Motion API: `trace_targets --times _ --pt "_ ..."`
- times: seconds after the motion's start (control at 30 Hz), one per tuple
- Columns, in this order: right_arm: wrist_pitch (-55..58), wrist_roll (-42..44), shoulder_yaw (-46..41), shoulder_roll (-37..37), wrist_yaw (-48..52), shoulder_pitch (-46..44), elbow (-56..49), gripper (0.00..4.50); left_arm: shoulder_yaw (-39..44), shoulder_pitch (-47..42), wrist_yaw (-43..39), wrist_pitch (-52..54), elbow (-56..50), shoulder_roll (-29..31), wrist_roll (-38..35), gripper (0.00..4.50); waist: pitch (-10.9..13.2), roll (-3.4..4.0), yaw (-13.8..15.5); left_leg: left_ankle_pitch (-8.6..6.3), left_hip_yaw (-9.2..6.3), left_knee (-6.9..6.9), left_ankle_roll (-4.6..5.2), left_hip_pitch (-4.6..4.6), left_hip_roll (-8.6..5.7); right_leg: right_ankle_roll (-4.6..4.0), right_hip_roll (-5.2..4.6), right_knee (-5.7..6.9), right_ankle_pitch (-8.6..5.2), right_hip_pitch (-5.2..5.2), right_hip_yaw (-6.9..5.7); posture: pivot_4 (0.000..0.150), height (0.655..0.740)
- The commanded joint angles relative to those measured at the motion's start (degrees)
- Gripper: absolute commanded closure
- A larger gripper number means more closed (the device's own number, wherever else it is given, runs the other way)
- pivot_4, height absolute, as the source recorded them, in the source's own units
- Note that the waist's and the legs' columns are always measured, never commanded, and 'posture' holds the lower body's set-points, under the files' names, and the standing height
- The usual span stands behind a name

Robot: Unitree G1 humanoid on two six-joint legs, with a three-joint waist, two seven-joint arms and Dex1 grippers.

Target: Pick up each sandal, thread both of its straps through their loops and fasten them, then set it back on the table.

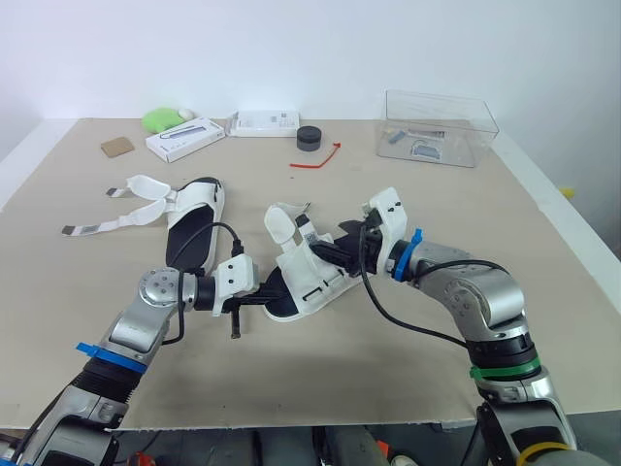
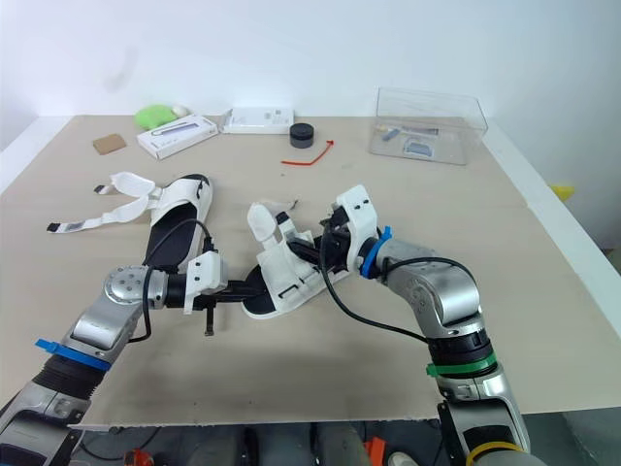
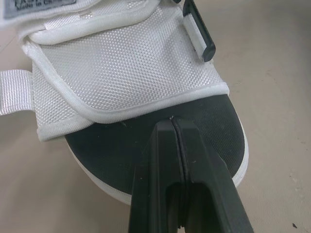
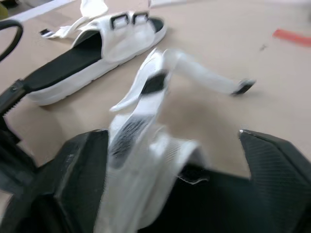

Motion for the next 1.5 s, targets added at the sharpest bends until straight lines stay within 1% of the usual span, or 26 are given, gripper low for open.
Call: trace_targets --times 0.03,0.07,0.1,0.17,0.23,0.27,0.3,0.33,0.4,0.43,0.6,0.77,0.9,1.0,1.13,1.27,1.4,1.5 --pt "-3.9 0.8 -0.8 1.4 2.7 -5.2 -1.9 0.04 -0.5 0.4 -0.4 0.0 0.4 0.3 0.8 4.50 0.0 0.02 -0.1 0.00 0.01 0.00 0.00 0.00 0.00 0.00 0.01 0.00 0.00 -0.01 0.01 0.150 0.7400" --pt "-3.9 1.1 -0.5 2.0 3.3 -5.8 -1.8 0.04 -0.6 0.3 -0.5 0.0 0.5 0.1 0.8 4.50 0.0 0.02 -0.1 0.00 0.01 0.00 0.00 0.00 0.01 0.00 0.03 0.00 0.00 -0.02 0.01 0.150 0.7400" --pt "-3.7 1.3 0.0 2.8 3.7 -6.2 -1.5 0.27 -0.6 0.1 -0.4 0.0 0.6 0.0 0.8 4.50 0.0 0.02 -0.1 0.00 0.00 0.00 0.00 0.02 0.04 0.00 0.05 0.01 0.01 -0.01 0.01 0.150 0.7400" --pt "-3.9 1.1 0.7 4.2 4.6 -6.7 -0.1 0.88 -0.6 -0.2 -0.4 0.0 0.7 -0.3 0.7 4.50 0.0 0.02 0.0 0.00 -0.05 0.00 0.00 0.02 0.07 -0.03 0.08 0.01 0.01 0.01 -0.03 0.150 0.7400" --pt "-4.8 0.1 2.2 5.0 6.2 -7.1 1.7 1.67 -0.6 -0.2 -0.5 -0.1 0.7 -0.3 0.8 4.50 0.0 0.02 0.0 0.00 -0.07 0.00 0.00 0.01 0.07 -0.08 0.07 0.01 0.01 0.01 -0.06 0.150 0.7400" --pt "-5.0 -0.4 2.7 5.3 6.7 -7.3 2.8 2.27 -0.6 -0.1 -0.5 -0.1 0.6 -0.3 0.7 4.50 0.0 0.02 0.0 0.00 -0.06 0.00 0.00 0.00 0.06 -0.11 0.05 0.00 0.03 0.00 -0.05 0.150 0.7400" --pt "-5.6 -1.2 3.4 5.4 7.3 -7.5 4.4 2.77 -0.6 0.0 -0.6 0.0 0.5 -0.3 0.7 4.50 0.0 0.02 0.0 0.00 -0.03 0.00 0.00 -0.01 0.04 -0.13 0.02 0.01 0.05 0.00 -0.04 0.150 0.7400" --pt "-6.5 -2.3 4.2 5.4 7.7 -7.7 6.0 3.14 -0.6 0.0 -0.6 0.0 0.4 -0.2 0.7 4.50 0.0 0.02 0.0 0.00 -0.01 0.00 0.00 -0.01 0.03 -0.21 -0.02 0.00 0.10 0.00 -0.04 0.150 0.7400" --pt "-7.4 -4.2 5.8 5.2 9.0 -8.5 9.9 4.21 -0.6 0.3 -0.6 0.0 0.1 -0.1 0.8 4.50 0.0 0.02 0.0 0.00 0.01 0.00 0.00 -0.01 -0.02 -0.31 -0.06 -0.01 0.17 0.00 -0.05 0.150 0.7400" --pt "-8.3 -5.3 6.4 5.1 9.4 -8.8 11.4 4.46 -0.6 0.4 -0.5 0.0 0.0 -0.1 0.8 4.50 0.0 0.02 0.0 0.00 0.03 0.00 0.00 -0.01 -0.02 -0.30 -0.06 -0.01 0.18 0.00 -0.07 0.150 0.7400" --pt "-12.9 -9.9 7.9 3.4 12.7 -10.3 18.6 4.46 -0.4 0.9 -0.2 0.2 -0.6 0.0 0.7 4.50 0.0 0.02 0.0 0.00 0.00 -0.02 0.00 -0.02 -0.02 -0.32 -0.04 -0.02 0.17 -0.01 -0.08 0.150 0.7400" --pt "-16.3 -13.4 8.6 2.5 14.8 -11.3 22.4 4.46 -0.3 1.2 0.0 0.4 -1.0 0.2 0.6 4.50 0.0 0.02 0.0 0.00 -0.01 -0.02 0.00 0.00 -0.01 -0.32 -0.04 -0.02 0.17 0.00 -0.07 0.150 0.7400" --pt "-17.6 -14.4 5.9 2.2 14.0 -12.5 24.5 4.46 -0.2 1.4 0.1 0.6 -1.2 0.2 0.6 4.50 0.0 0.02 0.0 0.00 -0.01 -0.03 0.00 0.01 -0.01 -0.32 -0.04 -0.01 0.17 0.00 -0.06 0.150 0.7400" --pt "-16.6 -14.0 2.3 -0.8 13.3 -12.4 23.7 4.46 0.0 1.5 0.1 0.8 -1.5 0.4 0.4 4.50 0.0 0.03 0.0 0.00 -0.01 -0.04 0.00 -0.02 -0.01 -0.33 -0.06 -0.02 0.16 0.00 -0.07 0.150 0.7400" --pt "-14.4 -13.0 0.1 -3.5 13.2 -9.4 20.0 4.46 0.2 1.3 -0.2 0.7 -1.3 0.6 0.4 4.50 0.0 0.04 0.0 -0.05 0.00 -0.07 0.02 -0.07 -0.04 -0.33 -0.18 -0.07 0.13 -0.04 -0.05 0.150 0.7400" --pt "-8.3 -10.6 -0.2 -5.7 14.7 -2.7 9.7 4.46 0.4 0.6 -0.6 0.5 -0.6 0.7 0.2 4.50 0.0 0.04 0.1 -0.10 -0.05 -0.13 0.07 -0.05 0.00 -0.38 -0.20 -0.07 0.06 -0.03 -0.04 0.150 0.7400" --pt "-3.1 -8.4 0.7 -5.2 14.6 1.2 2.3 4.46 0.5 -0.1 -0.8 0.4 0.1 0.6 0.2 4.50 0.0 0.06 0.0 -0.10 -0.07 -0.16 0.07 -0.04 0.02 -0.39 -0.17 -0.06 0.02 -0.04 -0.06 0.150 0.7400" --pt "-0.2 -7.7 2.3 -4.7 14.3 4.4 -2.3 4.46 0.7 -1.1 -0.7 0.2 1.0 0.3 0.2 4.50 0.0 0.06 0.0 -0.08 -0.07 -0.15 0.05 -0.01 0.02 -0.07 -0.15 -0.06 -0.12 -0.03 -0.09 0.150 0.7400"
